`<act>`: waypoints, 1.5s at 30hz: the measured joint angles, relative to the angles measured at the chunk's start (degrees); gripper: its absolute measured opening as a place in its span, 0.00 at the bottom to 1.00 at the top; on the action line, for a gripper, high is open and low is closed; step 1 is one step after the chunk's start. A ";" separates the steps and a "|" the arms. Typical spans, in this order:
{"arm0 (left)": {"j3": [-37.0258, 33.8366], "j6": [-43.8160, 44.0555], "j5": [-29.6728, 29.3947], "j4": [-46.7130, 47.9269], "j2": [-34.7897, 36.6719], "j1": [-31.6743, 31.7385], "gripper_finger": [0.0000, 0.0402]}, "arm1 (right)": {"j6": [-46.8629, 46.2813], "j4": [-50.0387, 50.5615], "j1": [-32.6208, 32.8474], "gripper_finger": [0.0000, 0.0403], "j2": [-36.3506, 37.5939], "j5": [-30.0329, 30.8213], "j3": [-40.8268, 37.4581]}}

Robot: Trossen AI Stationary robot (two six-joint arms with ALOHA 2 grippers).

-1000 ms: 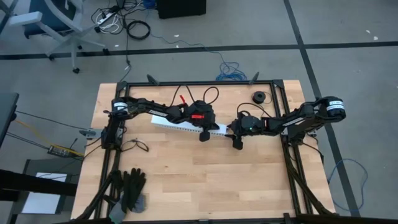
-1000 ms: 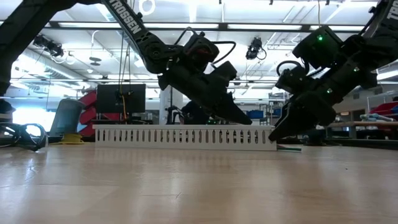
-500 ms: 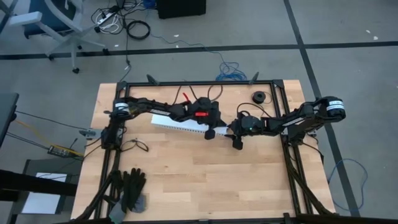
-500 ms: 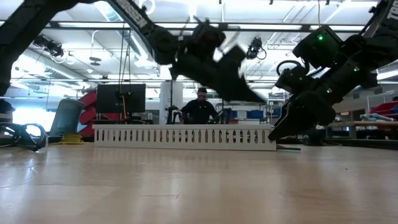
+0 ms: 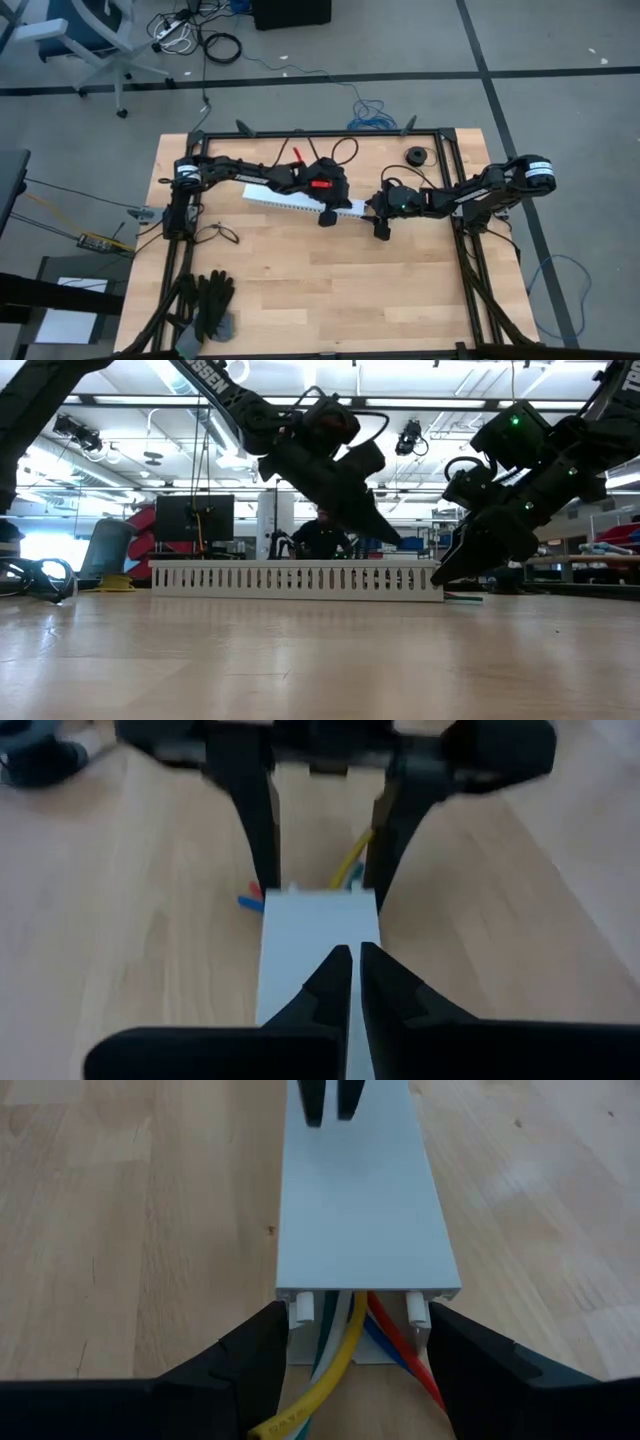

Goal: Ziptie cables
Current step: Close the white cable duct

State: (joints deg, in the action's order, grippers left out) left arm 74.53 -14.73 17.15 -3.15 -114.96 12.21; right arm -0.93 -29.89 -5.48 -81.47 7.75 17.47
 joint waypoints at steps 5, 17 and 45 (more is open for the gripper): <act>-1.81 0.57 -1.27 0.93 0.00 0.04 0.00 | -0.03 0.00 0.00 0.52 0.00 0.01 0.00; -2.74 2.80 0.85 -6.24 -3.05 0.11 0.00 | -0.40 0.07 -0.04 0.52 0.02 0.11 -0.02; 0.05 4.62 5.50 -14.37 -7.67 0.00 0.00 | -1.14 -0.25 -0.02 0.52 0.00 -0.02 -0.02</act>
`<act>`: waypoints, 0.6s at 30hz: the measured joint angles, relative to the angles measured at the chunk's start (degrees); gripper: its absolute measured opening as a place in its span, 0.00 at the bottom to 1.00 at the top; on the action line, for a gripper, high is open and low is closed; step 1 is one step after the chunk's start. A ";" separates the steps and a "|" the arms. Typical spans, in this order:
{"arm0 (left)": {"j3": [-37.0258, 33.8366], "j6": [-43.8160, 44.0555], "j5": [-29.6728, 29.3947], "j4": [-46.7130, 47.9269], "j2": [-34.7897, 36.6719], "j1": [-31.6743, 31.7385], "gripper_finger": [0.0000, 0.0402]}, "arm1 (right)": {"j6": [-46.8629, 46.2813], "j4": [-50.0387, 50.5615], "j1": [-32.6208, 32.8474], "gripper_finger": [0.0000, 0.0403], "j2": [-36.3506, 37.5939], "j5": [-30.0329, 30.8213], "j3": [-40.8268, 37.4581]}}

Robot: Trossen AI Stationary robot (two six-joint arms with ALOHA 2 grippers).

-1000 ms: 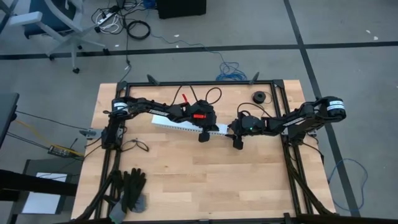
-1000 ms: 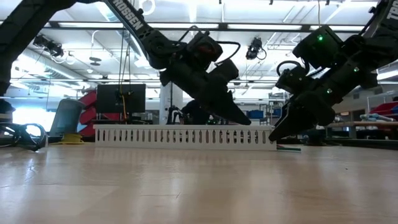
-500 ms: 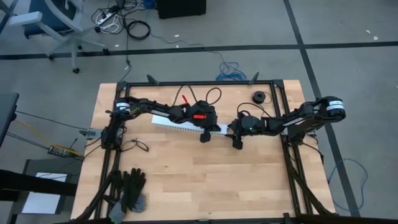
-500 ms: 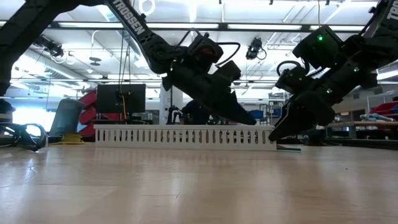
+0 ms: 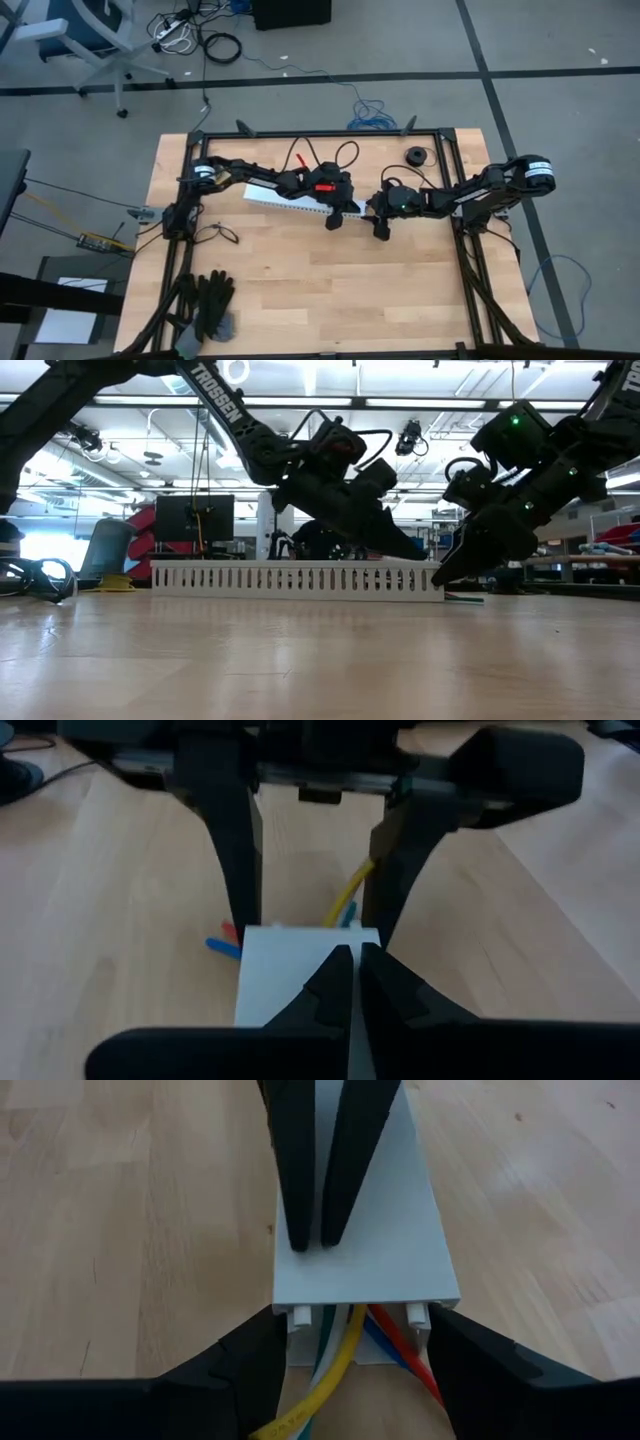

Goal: Ziptie cables
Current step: Close the white cable duct

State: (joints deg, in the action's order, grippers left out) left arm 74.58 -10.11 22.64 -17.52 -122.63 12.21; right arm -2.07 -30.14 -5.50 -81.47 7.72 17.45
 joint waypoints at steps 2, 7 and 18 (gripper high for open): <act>1.30 -0.08 0.48 -0.34 -0.91 0.02 0.00 | -0.02 -0.55 0.00 0.52 0.00 0.02 0.04; 2.06 0.16 0.46 -0.49 -1.18 0.00 0.00 | -0.02 -0.14 0.00 0.52 0.00 0.02 0.04; 1.97 -4.23 -0.56 4.95 7.03 0.04 0.00 | 0.00 0.78 0.00 0.52 0.07 0.20 0.09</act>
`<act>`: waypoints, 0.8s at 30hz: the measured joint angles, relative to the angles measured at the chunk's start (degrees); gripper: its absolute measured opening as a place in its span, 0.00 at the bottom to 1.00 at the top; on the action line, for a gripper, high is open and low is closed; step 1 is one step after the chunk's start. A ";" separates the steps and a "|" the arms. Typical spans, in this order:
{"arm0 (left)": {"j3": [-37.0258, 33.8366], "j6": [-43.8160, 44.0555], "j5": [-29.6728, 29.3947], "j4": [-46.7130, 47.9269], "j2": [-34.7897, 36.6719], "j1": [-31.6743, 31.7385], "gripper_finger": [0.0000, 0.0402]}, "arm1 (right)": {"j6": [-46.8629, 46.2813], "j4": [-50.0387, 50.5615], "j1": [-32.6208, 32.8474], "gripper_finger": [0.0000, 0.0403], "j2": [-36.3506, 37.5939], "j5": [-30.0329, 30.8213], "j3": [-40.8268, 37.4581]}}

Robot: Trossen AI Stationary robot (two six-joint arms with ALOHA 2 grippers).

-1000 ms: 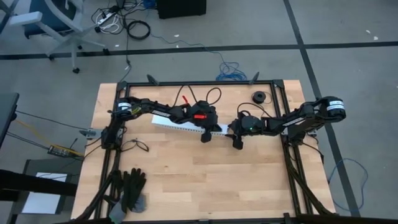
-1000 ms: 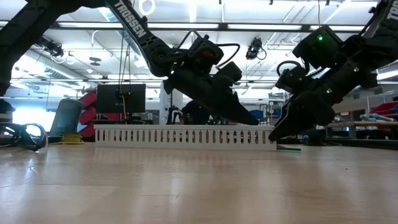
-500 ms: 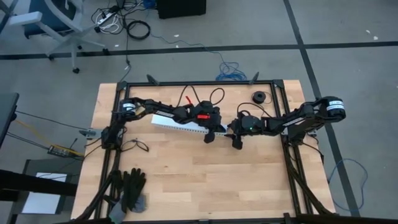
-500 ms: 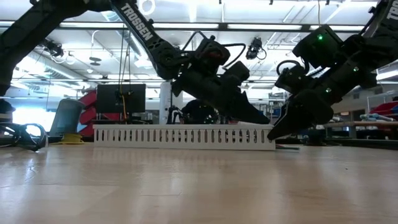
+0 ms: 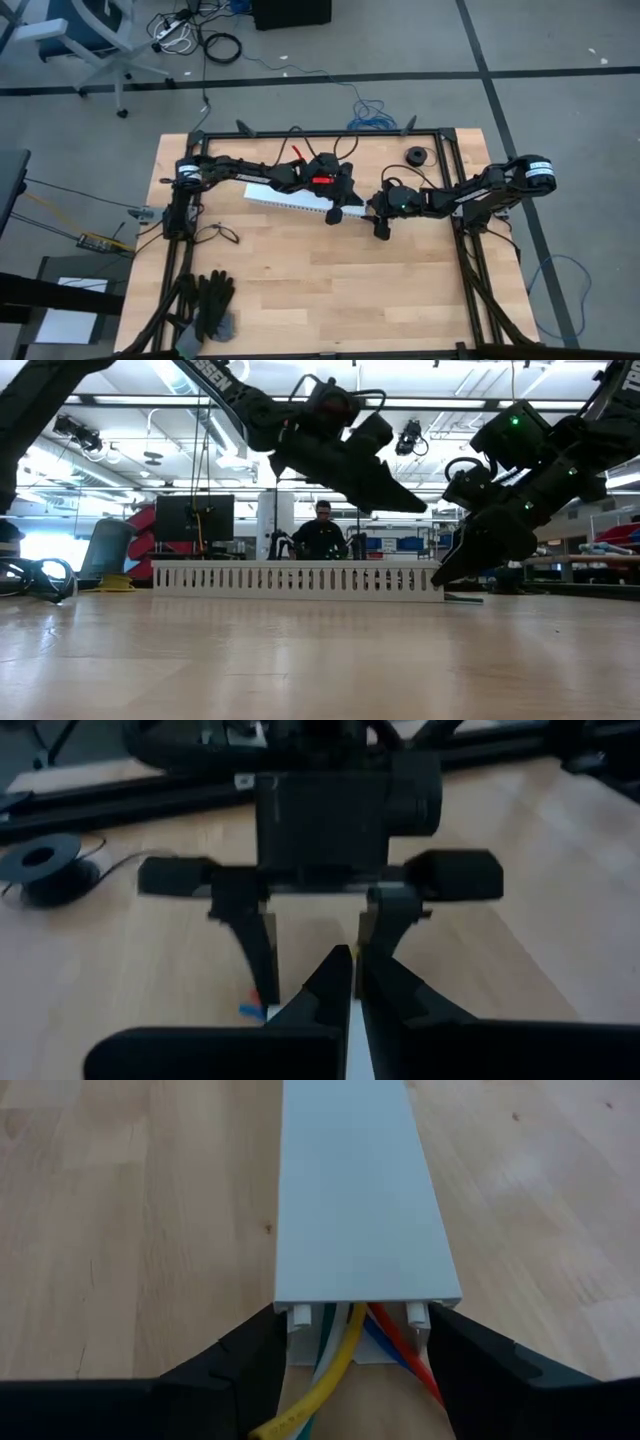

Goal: Ziptie cables
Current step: Close the white cable duct

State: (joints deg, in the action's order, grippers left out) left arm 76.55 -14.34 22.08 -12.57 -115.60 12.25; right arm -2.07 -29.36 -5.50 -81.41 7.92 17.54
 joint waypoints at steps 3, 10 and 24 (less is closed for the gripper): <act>0.06 -0.58 -2.49 4.52 0.73 0.11 0.00 | 0.00 0.06 0.00 0.52 0.00 0.02 0.00; 0.00 -0.63 -3.49 10.78 0.49 0.11 0.00 | 0.04 0.00 0.00 0.52 0.00 0.09 0.00; 0.31 4.13 0.41 1.03 -8.64 0.18 0.00 | 0.15 -0.49 0.02 0.52 -0.02 0.12 -0.11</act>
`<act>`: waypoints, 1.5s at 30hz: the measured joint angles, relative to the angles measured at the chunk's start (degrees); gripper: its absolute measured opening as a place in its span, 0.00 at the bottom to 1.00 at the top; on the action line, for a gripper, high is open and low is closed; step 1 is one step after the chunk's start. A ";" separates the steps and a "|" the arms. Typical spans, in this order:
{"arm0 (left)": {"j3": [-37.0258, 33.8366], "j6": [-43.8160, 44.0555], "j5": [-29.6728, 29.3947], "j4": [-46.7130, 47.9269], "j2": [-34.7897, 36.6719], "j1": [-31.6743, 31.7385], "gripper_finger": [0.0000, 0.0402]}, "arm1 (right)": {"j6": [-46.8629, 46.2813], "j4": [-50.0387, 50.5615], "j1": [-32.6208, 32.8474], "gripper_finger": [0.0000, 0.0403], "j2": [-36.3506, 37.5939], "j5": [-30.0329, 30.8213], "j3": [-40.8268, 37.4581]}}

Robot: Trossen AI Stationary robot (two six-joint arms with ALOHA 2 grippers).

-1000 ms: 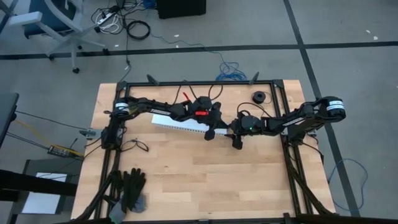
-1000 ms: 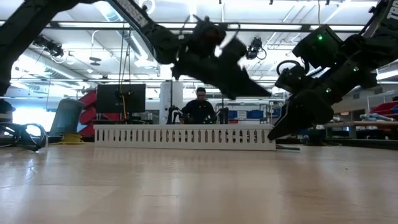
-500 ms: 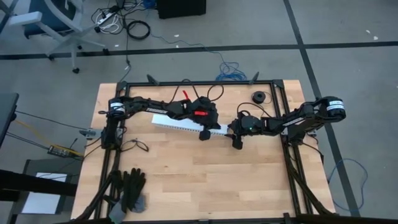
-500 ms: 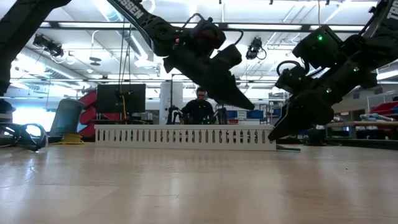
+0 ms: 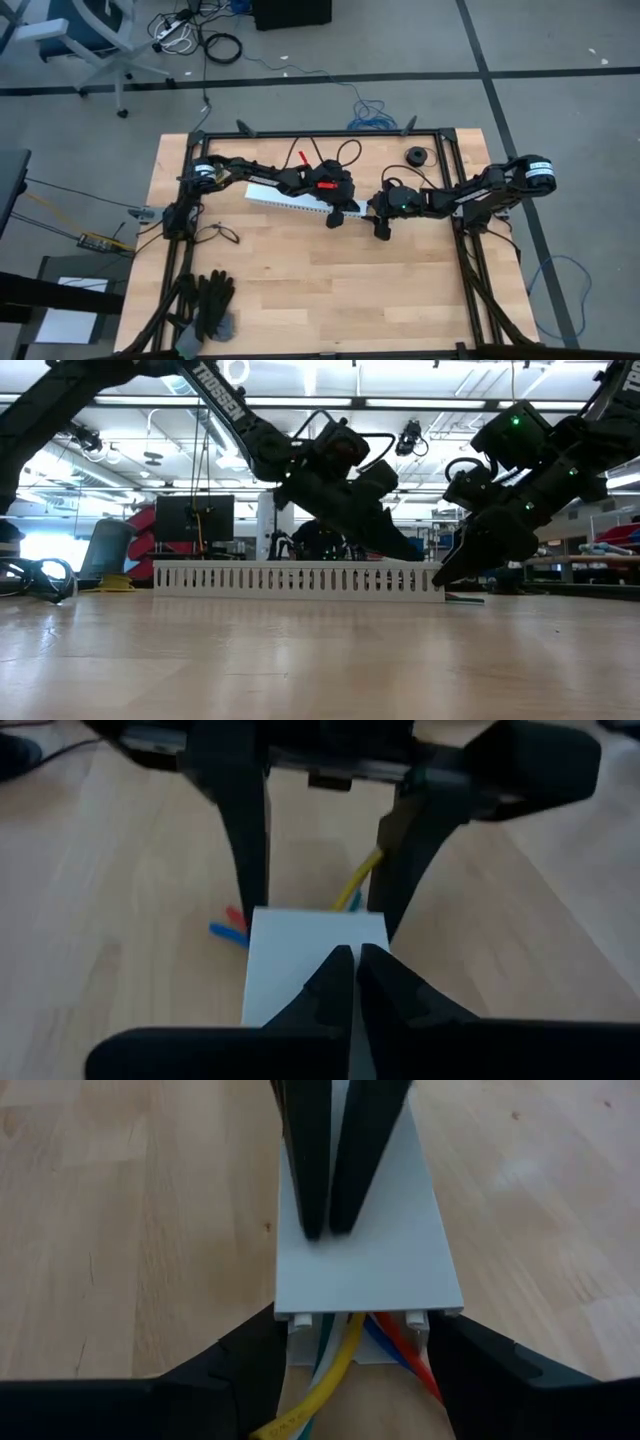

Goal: Ziptie cables
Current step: Close the white cable duct

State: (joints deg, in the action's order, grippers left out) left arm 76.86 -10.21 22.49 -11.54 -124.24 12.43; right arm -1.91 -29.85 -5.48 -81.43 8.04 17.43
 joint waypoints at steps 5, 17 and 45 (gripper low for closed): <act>-0.16 0.89 0.77 -3.32 0.10 -0.05 0.00 | -1.09 0.14 0.00 0.52 0.00 0.02 0.00; -0.31 -1.49 1.93 -5.92 4.68 -0.22 0.00 | -1.53 0.48 0.00 0.52 0.00 -0.10 0.09; -0.02 -1.10 4.58 1.80 0.90 0.67 0.00 | -0.63 0.20 0.00 0.52 0.02 -0.20 -0.02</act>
State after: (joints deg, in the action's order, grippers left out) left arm 76.84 -11.31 27.08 -9.74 -123.34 13.10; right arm -2.55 -29.65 -5.48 -81.41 7.84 17.41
